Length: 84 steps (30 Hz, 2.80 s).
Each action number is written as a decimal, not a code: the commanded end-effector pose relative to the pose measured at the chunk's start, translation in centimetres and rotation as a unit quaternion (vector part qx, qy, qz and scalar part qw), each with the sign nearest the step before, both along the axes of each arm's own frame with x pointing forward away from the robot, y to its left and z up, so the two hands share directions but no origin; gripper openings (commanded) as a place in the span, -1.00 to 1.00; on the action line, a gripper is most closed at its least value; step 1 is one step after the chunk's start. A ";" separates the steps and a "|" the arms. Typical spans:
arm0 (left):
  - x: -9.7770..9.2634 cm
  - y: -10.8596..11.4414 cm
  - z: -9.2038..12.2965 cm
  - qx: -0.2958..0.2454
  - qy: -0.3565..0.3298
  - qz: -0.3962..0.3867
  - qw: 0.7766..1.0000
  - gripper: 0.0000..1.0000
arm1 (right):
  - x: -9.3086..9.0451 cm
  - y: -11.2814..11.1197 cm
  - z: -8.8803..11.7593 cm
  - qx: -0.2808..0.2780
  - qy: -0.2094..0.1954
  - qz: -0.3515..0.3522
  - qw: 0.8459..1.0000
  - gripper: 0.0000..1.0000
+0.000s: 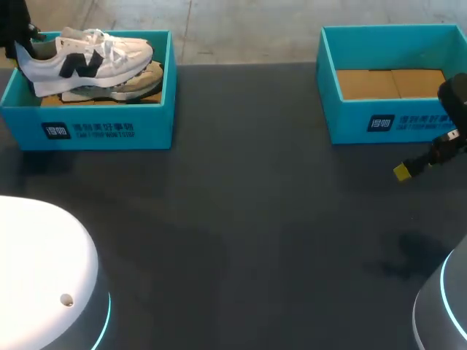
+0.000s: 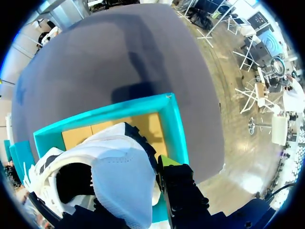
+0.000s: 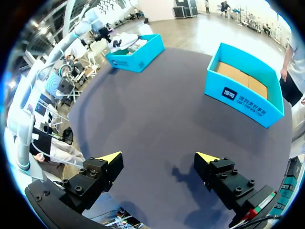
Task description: Take the shoe out of the shoebox, open the shoe tongue, remove and reinsert the insole, then place the shoe into the shoebox
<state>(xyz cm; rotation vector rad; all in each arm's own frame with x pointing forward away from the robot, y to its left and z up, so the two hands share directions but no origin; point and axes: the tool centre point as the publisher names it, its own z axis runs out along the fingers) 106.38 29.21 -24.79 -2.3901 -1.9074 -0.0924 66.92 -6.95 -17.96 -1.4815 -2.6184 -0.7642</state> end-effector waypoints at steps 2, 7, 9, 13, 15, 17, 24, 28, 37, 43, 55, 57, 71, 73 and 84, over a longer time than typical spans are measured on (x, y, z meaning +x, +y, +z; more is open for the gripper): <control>-0.6 -0.1 2.4 0.005 0.004 -0.010 1.000 -1.00 | 0.0 0.1 -0.1 -0.001 0.000 -0.001 1.000 1.00; -1.1 -0.2 3.6 0.015 -0.001 -0.024 1.000 -1.00 | 0.0 0.1 -0.1 -0.001 0.000 -0.001 1.000 1.00; -1.2 -0.2 3.8 0.020 -0.005 -0.026 0.999 -1.00 | 0.0 0.1 -0.1 -0.001 0.000 -0.001 1.000 1.00; -1.6 -0.3 4.2 0.020 -0.009 -0.037 0.999 -1.00 | 0.0 0.1 -0.1 -0.001 0.000 -0.001 1.000 1.00; -1.7 -0.4 4.2 0.017 -0.010 -0.036 0.999 -1.00 | 0.0 0.1 -0.1 -0.001 0.000 -0.001 1.000 1.00; -1.7 -0.4 4.2 0.017 -0.010 -0.036 0.999 -1.00 | 0.0 0.1 -0.1 -0.001 0.000 -0.001 1.000 1.00; -1.7 -0.4 4.2 0.017 -0.010 -0.036 0.999 -1.00 | 0.0 0.1 -0.1 -0.001 0.000 -0.001 1.000 1.00; -1.7 -0.4 4.2 0.017 -0.010 -0.036 0.999 -1.00 | 0.0 0.1 -0.1 -0.001 0.000 -0.001 1.000 1.00; -1.7 -0.4 4.2 0.017 -0.010 -0.036 0.999 -1.00 | 0.0 0.1 -0.1 -0.001 0.000 -0.001 1.000 1.00; -2.6 -1.1 3.7 0.040 0.008 -0.049 0.998 -1.00 | 0.0 0.1 -0.1 -0.001 0.000 -0.001 1.000 1.00; -6.2 -3.6 4.3 0.035 0.032 -0.076 0.996 -1.00 | 0.0 0.1 -0.1 -0.001 0.000 -0.001 1.000 1.00; -6.7 -4.0 4.6 0.031 0.035 -0.077 0.996 -1.00 | 0.0 0.1 -0.1 -0.001 0.000 -0.001 1.000 1.00; -10.4 -9.1 5.8 0.039 0.063 -0.088 0.993 -1.00 | 0.0 0.1 -0.1 -0.001 0.000 -0.001 1.000 1.00; -11.0 -9.9 6.0 0.038 0.063 -0.091 0.993 -1.00 | 0.0 0.1 -0.1 -0.001 0.000 -0.001 1.000 1.00; -13.7 -15.0 7.0 0.044 0.072 -0.122 0.989 -1.00 | 0.0 0.1 -0.1 -0.001 0.000 -0.001 1.000 1.00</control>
